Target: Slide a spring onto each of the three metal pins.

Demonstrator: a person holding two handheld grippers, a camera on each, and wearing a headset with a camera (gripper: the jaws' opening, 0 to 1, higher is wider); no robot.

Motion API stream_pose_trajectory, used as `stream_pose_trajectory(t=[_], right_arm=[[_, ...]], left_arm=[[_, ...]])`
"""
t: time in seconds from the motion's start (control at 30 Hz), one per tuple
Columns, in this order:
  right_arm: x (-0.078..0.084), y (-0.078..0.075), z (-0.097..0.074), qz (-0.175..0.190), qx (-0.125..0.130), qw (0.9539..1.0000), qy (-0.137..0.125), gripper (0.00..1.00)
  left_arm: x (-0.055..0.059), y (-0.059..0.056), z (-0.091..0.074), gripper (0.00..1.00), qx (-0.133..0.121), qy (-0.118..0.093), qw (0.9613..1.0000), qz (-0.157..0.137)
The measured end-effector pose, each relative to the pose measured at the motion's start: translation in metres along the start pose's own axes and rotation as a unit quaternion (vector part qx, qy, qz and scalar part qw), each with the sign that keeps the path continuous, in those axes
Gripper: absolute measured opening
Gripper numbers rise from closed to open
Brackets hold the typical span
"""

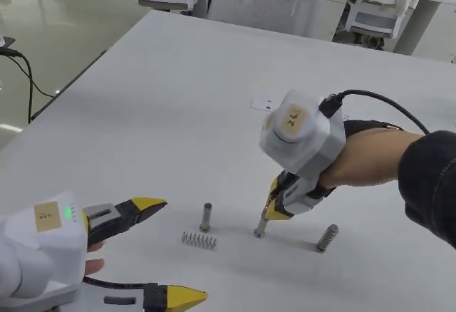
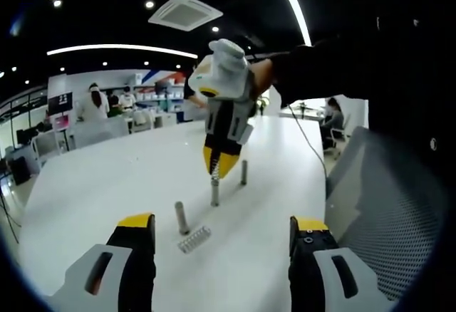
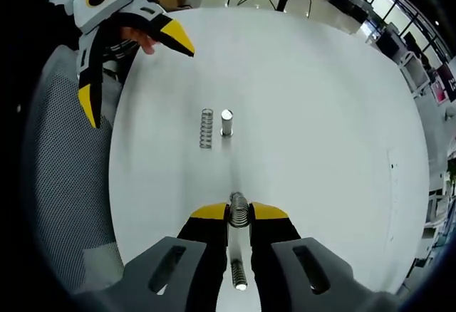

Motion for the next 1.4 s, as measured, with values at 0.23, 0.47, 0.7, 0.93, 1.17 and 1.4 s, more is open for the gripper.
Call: stream_pose_trajectory(t=[0.23, 0.47, 0.7, 0.93, 1.17, 1.4], right_arm=[[0.005, -0.001, 0.009, 0.006, -0.003, 1.0, 0.004, 0.09], [0.008, 0.001, 0.017, 0.006, -0.006, 0.9999, 0.009, 0.09], [0.011, 0.002, 0.024, 0.01, -0.008, 0.9998, 0.014, 0.09], [0.015, 0.004, 0.03, 0.011, -0.011, 0.9997, 0.019, 0.09], [0.017, 0.005, 0.033, 0.014, -0.012, 0.9996, 0.02, 0.09], [0.017, 0.006, 0.036, 0.016, -0.012, 0.9996, 0.021, 0.09]], left_arm=[[0.001, -0.001, 0.001, 0.73, 0.001, -0.001, 0.9999, -0.011], [0.004, 0.0, 0.001, 0.74, -0.002, 0.009, 0.9999, -0.011], [0.005, 0.001, 0.001, 0.74, -0.004, 0.013, 0.9998, -0.011], [0.005, 0.002, 0.002, 0.74, -0.004, 0.014, 0.9999, -0.009], [0.006, 0.003, 0.002, 0.74, -0.004, 0.017, 0.9998, -0.01], [0.005, 0.004, 0.001, 0.75, -0.006, 0.017, 0.9998, -0.011]])
Point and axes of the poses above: the centre of the closed fingertips' face, and the gripper's own axes: z roughly forward along the fingers, y roughly to its left, x roughly out of its underside, the point moved 1 cm from there along -z, roughly backward along the fingers, and after that the axes turned 7 degrees about -y, right-handed, at the moved point
